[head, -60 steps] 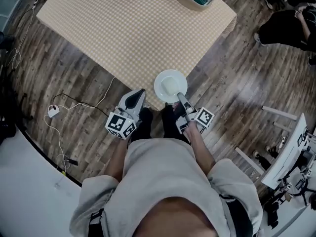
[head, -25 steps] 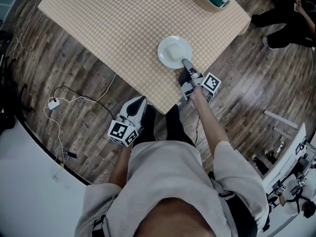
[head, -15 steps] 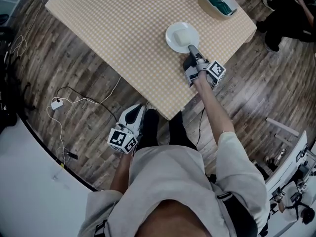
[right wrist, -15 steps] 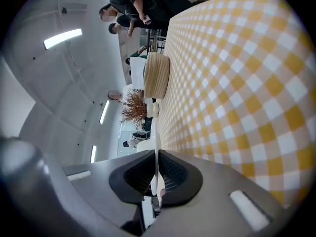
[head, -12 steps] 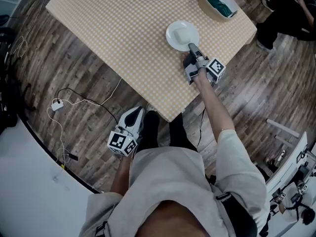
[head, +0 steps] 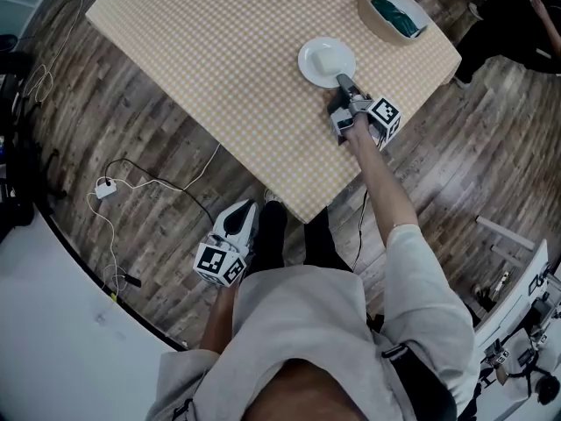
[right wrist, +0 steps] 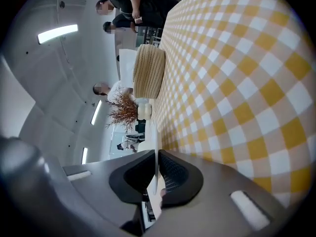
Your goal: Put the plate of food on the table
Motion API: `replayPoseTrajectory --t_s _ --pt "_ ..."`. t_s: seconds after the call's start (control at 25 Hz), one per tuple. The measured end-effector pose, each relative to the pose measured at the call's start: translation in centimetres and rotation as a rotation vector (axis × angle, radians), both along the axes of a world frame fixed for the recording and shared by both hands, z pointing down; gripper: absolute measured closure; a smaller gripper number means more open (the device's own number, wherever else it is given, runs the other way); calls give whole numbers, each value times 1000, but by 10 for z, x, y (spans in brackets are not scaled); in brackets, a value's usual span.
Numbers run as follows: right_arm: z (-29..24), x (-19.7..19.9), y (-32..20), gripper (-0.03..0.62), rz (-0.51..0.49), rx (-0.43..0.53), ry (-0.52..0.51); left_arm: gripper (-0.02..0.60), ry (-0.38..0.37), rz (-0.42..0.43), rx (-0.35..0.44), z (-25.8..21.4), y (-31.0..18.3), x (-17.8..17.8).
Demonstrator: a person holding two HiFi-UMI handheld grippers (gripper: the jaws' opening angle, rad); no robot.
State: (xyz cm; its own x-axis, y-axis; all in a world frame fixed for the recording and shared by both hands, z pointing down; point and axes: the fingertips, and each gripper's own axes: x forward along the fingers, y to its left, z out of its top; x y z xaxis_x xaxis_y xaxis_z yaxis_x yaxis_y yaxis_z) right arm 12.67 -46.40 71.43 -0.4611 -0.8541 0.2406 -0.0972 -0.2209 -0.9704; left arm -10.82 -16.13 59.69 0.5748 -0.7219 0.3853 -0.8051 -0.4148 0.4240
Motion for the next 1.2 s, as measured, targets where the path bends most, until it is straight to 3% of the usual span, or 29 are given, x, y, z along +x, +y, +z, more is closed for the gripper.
replayPoseTrajectory --t_s 0.36,0.56,0.68,0.96,1.2 --pt "16 2 0 586 64 -190 10 572 6 0 8 -1 -5 2" --pt "15 2 2 582 68 -233 4 572 7 -3 8 -3 -1 2" --pt "13 3 -1 569 78 -204 -32 572 10 -4 8 -2 -1 1" --pt "-5 5 -5 445 96 -71 -162 572 18 13 0 0 5 7" --pt "-14 -9 -4 382 -100 11 -35 572 27 21 -7 1 4 13"
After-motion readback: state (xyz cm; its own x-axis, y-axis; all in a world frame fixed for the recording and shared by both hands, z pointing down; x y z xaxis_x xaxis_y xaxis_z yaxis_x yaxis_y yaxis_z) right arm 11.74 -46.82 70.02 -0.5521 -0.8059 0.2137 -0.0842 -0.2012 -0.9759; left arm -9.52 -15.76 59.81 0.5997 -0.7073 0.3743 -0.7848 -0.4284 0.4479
